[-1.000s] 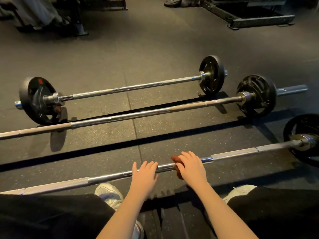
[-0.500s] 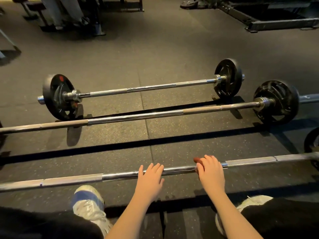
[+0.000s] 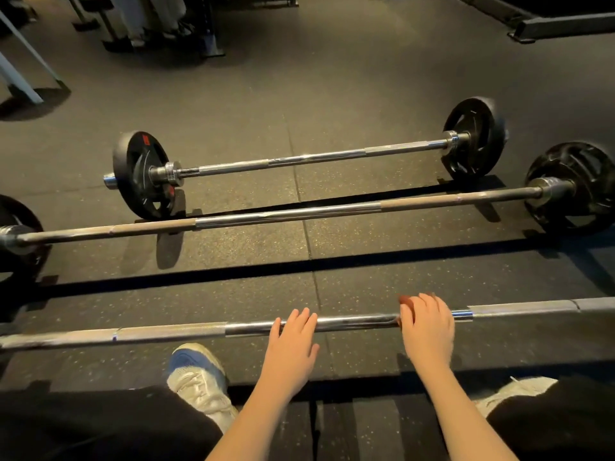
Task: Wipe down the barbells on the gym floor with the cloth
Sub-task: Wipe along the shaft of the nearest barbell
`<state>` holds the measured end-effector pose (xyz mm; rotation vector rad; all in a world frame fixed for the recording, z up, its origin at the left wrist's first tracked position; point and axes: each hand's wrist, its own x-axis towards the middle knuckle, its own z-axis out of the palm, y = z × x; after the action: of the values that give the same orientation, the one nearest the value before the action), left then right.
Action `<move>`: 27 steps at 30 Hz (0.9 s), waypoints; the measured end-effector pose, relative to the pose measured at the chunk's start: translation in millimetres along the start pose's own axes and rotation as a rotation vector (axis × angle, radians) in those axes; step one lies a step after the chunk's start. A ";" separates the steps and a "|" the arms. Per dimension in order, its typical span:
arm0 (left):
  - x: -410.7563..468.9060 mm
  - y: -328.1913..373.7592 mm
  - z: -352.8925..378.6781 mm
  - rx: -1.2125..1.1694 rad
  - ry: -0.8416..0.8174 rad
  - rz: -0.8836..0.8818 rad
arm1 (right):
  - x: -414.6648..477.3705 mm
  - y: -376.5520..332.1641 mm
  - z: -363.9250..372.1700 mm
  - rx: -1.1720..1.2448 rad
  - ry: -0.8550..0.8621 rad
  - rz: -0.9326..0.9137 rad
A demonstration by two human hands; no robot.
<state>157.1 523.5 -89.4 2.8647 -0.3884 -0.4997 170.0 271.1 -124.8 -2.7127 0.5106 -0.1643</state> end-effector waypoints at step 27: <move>-9.9 -21.9 1.6 -0.024 0.062 0.012 | -48.7 -60.2 21.3 0.004 -0.076 -0.021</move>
<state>152.3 546.8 -93.3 2.8447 -0.3862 -0.4097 148.4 348.4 -123.7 -2.7093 0.4595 -0.0668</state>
